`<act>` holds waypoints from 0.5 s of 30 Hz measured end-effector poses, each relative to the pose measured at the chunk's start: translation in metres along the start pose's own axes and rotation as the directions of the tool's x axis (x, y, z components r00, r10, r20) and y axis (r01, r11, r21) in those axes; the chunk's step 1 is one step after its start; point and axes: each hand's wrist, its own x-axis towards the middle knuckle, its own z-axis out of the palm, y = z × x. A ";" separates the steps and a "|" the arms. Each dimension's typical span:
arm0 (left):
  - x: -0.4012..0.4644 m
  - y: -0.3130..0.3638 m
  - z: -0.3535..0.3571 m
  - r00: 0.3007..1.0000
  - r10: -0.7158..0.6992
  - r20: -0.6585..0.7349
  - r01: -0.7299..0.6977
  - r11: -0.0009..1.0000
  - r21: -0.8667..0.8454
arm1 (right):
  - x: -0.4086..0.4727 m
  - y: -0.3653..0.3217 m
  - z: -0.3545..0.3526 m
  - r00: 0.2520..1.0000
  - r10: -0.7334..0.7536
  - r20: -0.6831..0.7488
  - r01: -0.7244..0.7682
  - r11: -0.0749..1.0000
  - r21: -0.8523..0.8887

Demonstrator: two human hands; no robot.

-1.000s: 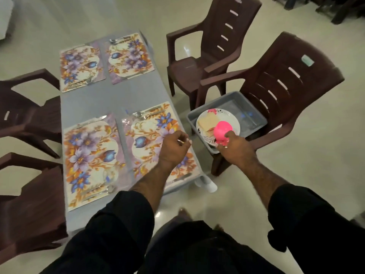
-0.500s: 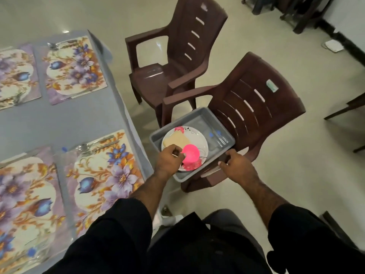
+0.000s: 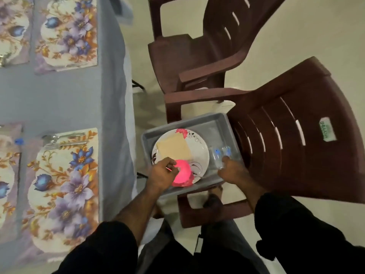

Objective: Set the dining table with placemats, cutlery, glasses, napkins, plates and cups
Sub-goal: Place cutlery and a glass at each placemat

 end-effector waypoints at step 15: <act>0.150 0.065 0.190 0.871 -0.267 0.413 0.146 0.942 0.301 | 0.169 0.074 -0.008 0.993 -0.111 0.038 0.114 0.989 -0.096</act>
